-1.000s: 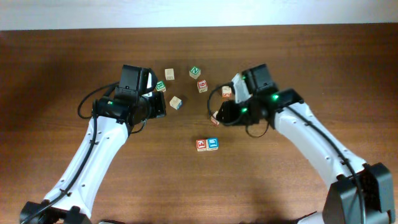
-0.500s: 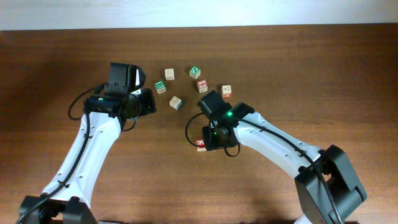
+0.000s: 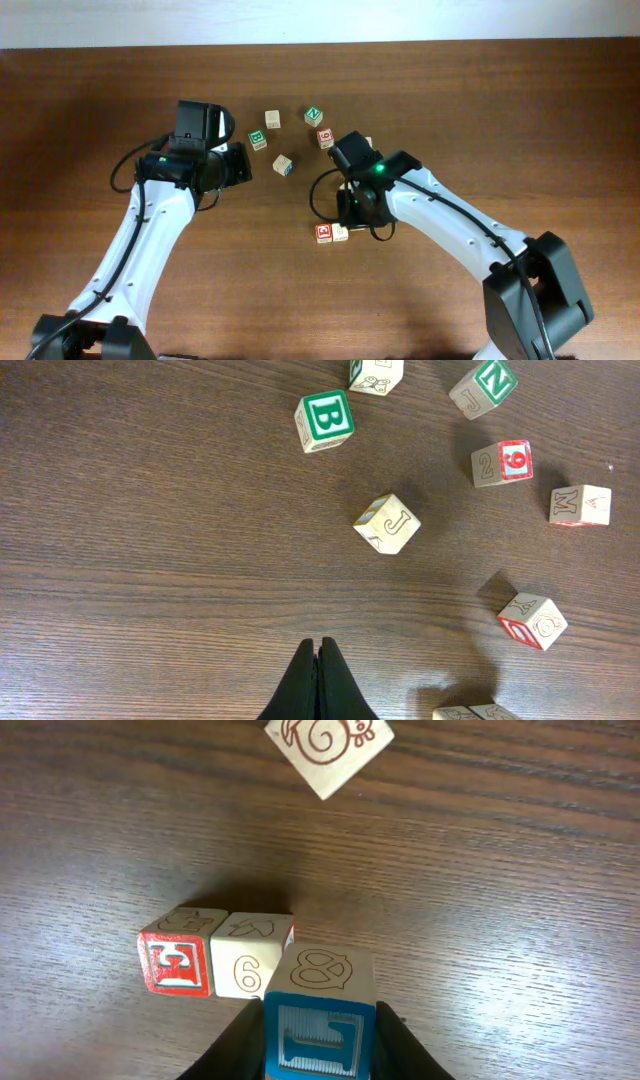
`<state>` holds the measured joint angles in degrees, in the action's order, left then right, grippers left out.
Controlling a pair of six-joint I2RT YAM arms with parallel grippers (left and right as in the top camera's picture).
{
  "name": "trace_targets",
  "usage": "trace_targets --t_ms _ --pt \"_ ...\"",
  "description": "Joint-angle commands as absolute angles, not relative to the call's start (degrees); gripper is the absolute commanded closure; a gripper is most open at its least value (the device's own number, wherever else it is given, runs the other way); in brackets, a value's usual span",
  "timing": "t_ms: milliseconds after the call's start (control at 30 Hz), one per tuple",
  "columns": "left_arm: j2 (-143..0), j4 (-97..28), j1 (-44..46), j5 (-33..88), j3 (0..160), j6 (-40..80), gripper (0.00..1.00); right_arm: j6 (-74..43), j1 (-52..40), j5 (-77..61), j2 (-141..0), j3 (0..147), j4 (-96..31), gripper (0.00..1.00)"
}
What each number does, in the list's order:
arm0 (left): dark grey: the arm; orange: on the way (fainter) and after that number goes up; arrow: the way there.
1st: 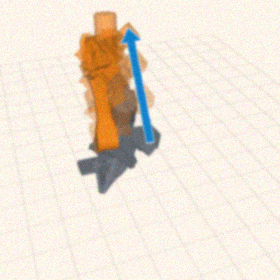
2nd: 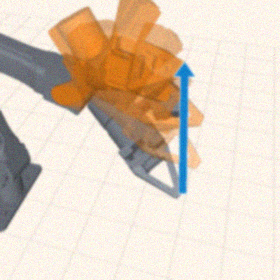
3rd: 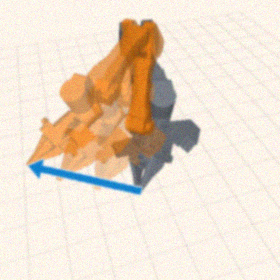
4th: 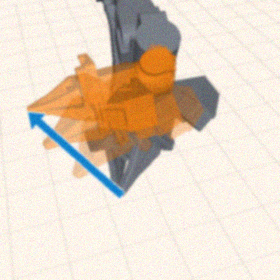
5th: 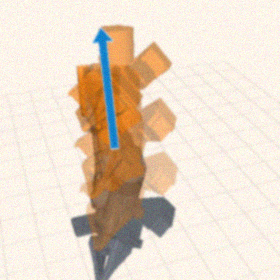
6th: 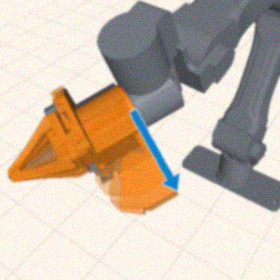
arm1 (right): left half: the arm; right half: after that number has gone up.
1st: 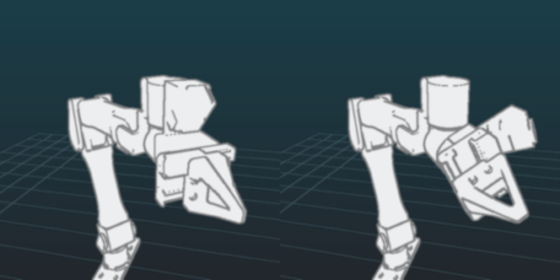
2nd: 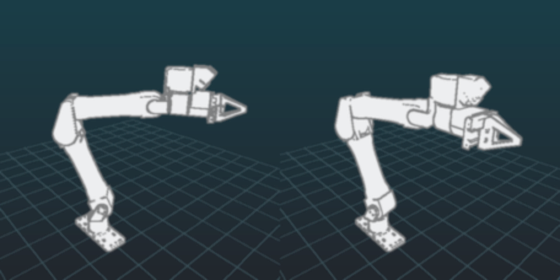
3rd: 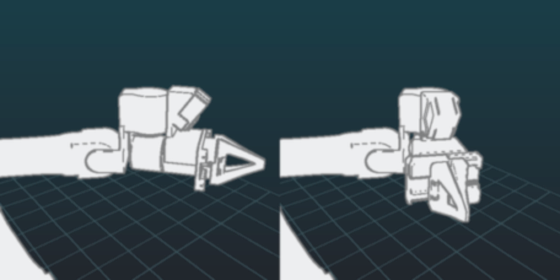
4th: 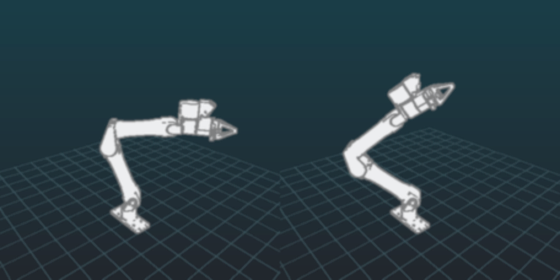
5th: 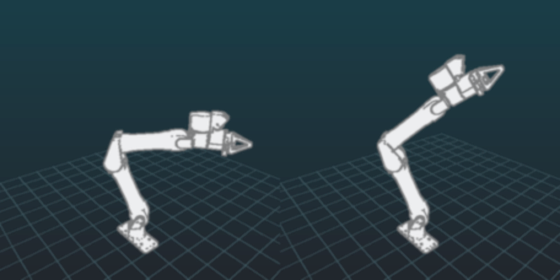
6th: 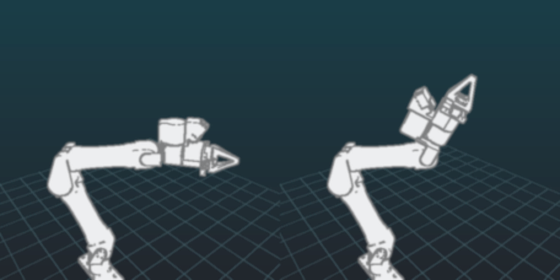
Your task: Rotate 3 blocks
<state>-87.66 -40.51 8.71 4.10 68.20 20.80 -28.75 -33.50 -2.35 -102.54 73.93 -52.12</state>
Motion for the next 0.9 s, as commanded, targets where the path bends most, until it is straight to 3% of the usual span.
trace_targets --t_ms 0,300,367,433,667,767,833,867 --pt "-88.2 -40.4 8.8 3.9 68.5 21.4 1.00 -29.3 -33.3 -1.0 -103.9 73.3 -50.4 0.74" --pt "-88.2 -40.4 8.8 3.9 68.5 21.4 1.00 -29.5 -33.3 -1.9 -107.2 73.2 -49.9 0.73" --pt "-88.2 -40.4 8.8 3.9 68.5 21.4 1.00 -29.5 -33.3 -2.6 -107.2 73.2 -50.0 0.64" --pt "-88.2 -40.4 8.8 3.9 68.5 21.4 1.00 -29.5 -33.3 -3.7 -107.2 73.2 -50.2 0.62" --pt "-88.2 -40.9 8.9 3.9 68.5 21.4 1.00 -29.5 -30.1 -6.3 -106.5 78.8 -54.7 0.63" --pt "-88.2 -40.9 9.1 5.0 67.9 21.4 1.00 -28.3 -23.6 -6.9 -106.4 83.9 -61.1 0.68" --pt "-88.5 -40.8 10.1 5.0 67.4 21.4 1.00 -25.3 -20.4 -8.6 -106.8 82.6 -60.6 0.87" --pt "-88.9 -40.8 10.8 5.0 67.4 21.4 1.00 -25.3 -20.2 -8.6 -107.0 81.6 -59.7 0.90"
